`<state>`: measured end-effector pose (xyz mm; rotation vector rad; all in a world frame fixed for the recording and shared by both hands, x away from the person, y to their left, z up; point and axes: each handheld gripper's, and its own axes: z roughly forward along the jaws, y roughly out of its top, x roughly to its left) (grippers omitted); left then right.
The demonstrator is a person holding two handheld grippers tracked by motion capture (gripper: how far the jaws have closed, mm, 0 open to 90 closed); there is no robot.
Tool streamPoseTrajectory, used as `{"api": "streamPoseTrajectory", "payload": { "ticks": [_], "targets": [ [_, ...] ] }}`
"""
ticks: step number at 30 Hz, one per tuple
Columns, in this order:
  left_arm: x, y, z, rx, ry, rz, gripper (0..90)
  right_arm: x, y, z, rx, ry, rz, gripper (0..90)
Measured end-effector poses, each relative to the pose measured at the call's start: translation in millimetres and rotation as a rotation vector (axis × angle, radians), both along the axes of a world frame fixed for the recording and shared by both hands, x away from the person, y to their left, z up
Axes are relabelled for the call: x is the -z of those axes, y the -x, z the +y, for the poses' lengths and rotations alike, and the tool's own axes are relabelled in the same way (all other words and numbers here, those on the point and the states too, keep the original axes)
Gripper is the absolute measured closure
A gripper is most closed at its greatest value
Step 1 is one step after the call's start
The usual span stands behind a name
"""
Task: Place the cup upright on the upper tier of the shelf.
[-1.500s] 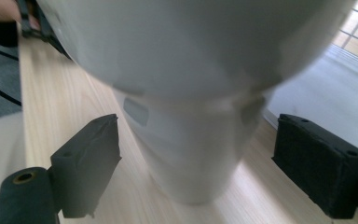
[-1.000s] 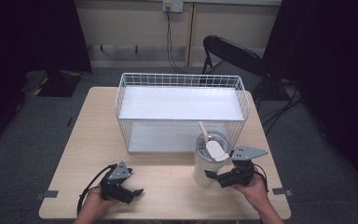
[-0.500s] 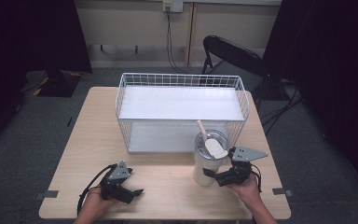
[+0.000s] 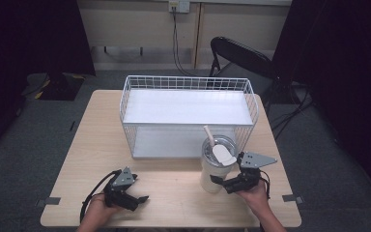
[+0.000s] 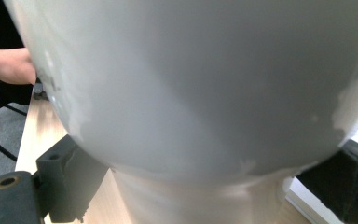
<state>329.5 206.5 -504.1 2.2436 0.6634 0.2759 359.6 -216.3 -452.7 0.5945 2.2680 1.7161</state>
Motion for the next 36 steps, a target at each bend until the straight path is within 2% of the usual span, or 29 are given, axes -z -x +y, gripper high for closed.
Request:
{"api": "streamPoseTrajectory", "payload": {
  "ticks": [2, 6, 8, 14, 17, 19, 22, 31, 36],
  "targets": [
    [0.0, 0.0, 0.0, 0.0, 0.001, 0.0, 10.1, 0.3, -0.7, 0.5, 0.014, -0.012, 0.008, 8.7],
    [0.0, 0.0, 0.0, 0.0, 0.0, 0.0, 10.1, -1.4, 2.6, 2.9, 0.03, 0.002, 0.002, 9.0],
    [0.0, 0.0, 0.0, 0.0, 0.001, 0.0, 10.1, -0.7, 3.8, 1.9, 0.043, -0.008, 0.002, 9.2],
    [-0.1, 0.0, 0.0, 0.0, 0.0, 0.0, 10.1, -3.1, 8.0, 0.4, 0.047, 0.012, -0.01, 9.4],
    [-0.1, 0.0, 0.0, 0.0, 0.0, 0.0, 10.1, -4.3, 8.5, 0.0, 0.047, -0.002, -0.009, 9.5],
    [-0.1, 0.0, 0.0, 0.0, 0.0, 0.0, 10.1, -9.3, 8.4, -1.1, 0.046, -0.025, -0.014, 9.5],
    [-0.1, 0.0, 0.0, 0.0, 0.0, 0.0, 10.1, -17.1, 9.0, -2.0, 0.042, -0.013, -0.03, 9.5],
    [-0.1, 0.0, 0.0, 0.0, 0.0, 0.0, 10.1, -35.2, 4.8, -2.8, 0.029, -0.04, -0.022, 9.5],
    [-0.1, 0.0, 0.0, 0.0, 0.0, 0.0, 10.1, -54.0, 1.4, -3.7, 0.022, -0.067, -0.03, 9.5]
  ]
}}
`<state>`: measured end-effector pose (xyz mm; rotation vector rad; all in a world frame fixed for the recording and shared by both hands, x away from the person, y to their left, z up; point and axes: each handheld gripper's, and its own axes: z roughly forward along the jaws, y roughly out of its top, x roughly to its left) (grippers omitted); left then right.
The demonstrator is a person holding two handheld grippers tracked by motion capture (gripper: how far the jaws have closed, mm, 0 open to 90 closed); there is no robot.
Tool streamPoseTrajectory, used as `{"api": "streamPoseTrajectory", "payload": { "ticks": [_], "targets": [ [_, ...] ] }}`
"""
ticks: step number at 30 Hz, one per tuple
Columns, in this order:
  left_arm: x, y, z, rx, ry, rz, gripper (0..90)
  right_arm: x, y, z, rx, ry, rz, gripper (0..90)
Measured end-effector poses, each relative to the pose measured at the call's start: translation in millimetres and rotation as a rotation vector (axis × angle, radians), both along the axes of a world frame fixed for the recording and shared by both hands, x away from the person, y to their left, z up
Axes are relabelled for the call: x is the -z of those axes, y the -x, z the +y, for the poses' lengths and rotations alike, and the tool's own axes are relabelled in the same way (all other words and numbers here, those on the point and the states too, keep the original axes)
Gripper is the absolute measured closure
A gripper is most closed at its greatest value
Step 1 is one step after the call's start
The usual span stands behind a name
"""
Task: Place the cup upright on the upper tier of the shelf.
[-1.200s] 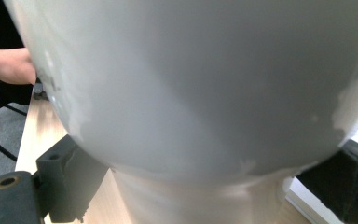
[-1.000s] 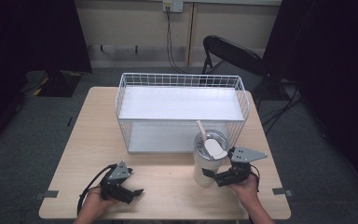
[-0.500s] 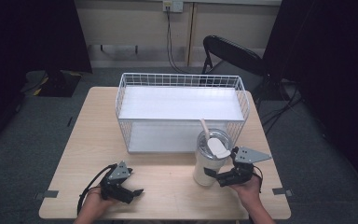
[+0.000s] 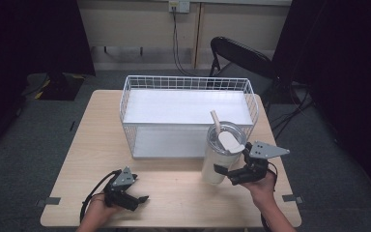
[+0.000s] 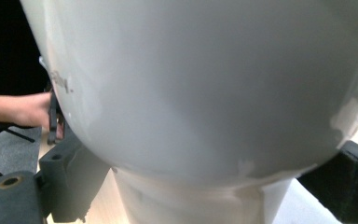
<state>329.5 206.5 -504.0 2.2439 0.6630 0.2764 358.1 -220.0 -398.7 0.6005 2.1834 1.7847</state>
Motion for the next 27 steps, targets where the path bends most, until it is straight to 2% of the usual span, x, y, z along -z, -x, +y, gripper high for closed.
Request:
{"api": "streamPoseTrajectory", "payload": {
  "ticks": [11, 27],
  "targets": [
    [0.0, 0.0, 0.0, 0.0, 0.0, 0.0, 10.1, -32.0, -7.5, -0.5, -0.007, 0.001, -0.012, 9.5],
    [0.0, 0.0, 0.0, 0.0, 0.0, 0.0, 10.1, -54.9, -14.9, 2.4, -0.021, -0.006, 0.007, 9.6]
  ]
}}
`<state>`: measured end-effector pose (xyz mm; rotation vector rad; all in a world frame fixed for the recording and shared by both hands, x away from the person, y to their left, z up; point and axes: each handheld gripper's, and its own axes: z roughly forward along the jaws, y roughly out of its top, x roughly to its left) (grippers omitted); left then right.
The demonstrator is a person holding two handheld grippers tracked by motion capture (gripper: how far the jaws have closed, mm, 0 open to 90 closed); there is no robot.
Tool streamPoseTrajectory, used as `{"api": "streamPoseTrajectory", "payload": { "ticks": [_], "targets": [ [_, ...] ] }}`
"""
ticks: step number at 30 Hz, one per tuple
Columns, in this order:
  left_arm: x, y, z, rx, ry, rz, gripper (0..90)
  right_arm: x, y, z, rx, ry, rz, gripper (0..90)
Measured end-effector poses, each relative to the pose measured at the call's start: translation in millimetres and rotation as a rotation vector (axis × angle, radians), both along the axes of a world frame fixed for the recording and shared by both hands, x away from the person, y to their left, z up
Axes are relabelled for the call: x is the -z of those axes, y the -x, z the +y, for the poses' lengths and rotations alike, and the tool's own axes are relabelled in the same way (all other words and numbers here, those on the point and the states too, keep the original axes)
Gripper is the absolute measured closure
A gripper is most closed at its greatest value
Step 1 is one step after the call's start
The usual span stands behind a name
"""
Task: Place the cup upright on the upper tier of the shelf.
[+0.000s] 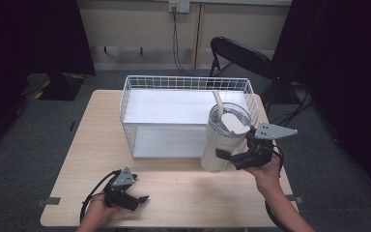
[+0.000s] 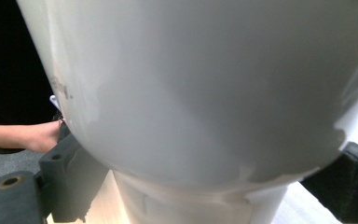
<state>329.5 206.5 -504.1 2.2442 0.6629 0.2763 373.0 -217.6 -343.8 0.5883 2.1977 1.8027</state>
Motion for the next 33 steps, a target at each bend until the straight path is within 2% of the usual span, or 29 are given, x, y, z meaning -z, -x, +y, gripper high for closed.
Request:
{"api": "streamPoseTrajectory", "payload": {
  "ticks": [16, 19, 33],
  "targets": [
    [0.0, 0.0, 0.0, 0.0, 0.001, 0.0, 10.1, -26.6, -5.5, 4.5, -0.004, -0.013, 0.005, 9.5],
    [0.0, 0.0, 0.0, 0.0, 0.0, 0.0, 10.1, -33.2, -5.8, 6.4, -0.01, -0.01, -0.007, 9.5],
    [0.0, 0.0, 0.0, 0.0, 0.0, 0.0, 10.1, -54.8, -12.4, 10.9, -0.009, 0.005, 0.006, 9.5]
  ]
}}
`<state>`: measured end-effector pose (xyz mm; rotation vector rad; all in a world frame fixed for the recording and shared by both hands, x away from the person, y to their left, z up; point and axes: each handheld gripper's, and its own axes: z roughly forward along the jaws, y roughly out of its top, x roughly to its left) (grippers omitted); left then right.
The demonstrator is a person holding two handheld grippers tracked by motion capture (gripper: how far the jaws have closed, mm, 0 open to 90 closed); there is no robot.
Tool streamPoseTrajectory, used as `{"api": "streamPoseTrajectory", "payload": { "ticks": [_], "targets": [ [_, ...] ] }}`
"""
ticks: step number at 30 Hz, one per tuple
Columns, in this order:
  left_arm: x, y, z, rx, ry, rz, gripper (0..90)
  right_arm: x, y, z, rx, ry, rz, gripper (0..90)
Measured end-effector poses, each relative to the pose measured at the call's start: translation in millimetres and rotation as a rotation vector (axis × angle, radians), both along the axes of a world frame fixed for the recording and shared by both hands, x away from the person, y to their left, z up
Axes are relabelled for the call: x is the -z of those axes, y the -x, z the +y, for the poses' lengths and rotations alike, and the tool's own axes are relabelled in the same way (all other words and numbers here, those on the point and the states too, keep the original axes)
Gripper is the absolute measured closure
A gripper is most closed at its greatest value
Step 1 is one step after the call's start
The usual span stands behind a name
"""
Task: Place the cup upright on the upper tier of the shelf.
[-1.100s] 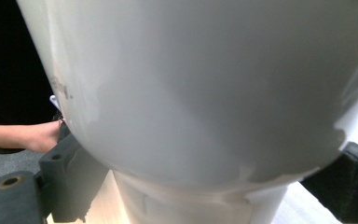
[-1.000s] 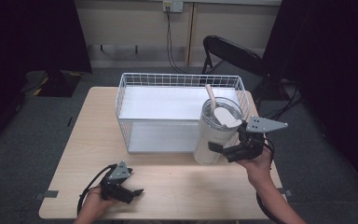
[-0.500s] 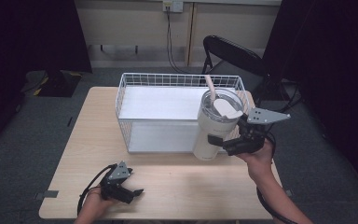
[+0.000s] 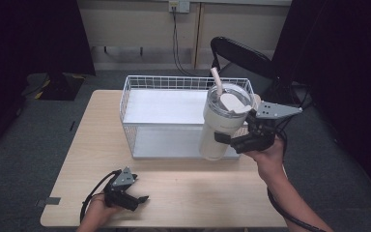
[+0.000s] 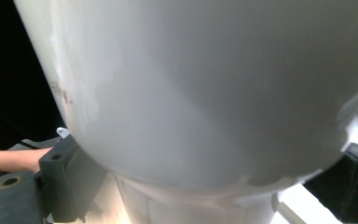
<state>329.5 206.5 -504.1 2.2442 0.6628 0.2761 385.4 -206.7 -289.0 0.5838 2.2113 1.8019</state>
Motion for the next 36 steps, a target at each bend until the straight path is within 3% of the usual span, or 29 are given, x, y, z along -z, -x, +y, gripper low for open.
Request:
{"api": "streamPoseTrajectory", "payload": {
  "ticks": [36],
  "targets": [
    [-0.1, 0.1, 0.0, -0.003, 0.0, -0.005, 10.1, -44.8, -20.9, 17.6, 0.02, -0.009, 0.023, 9.5]
  ]
}}
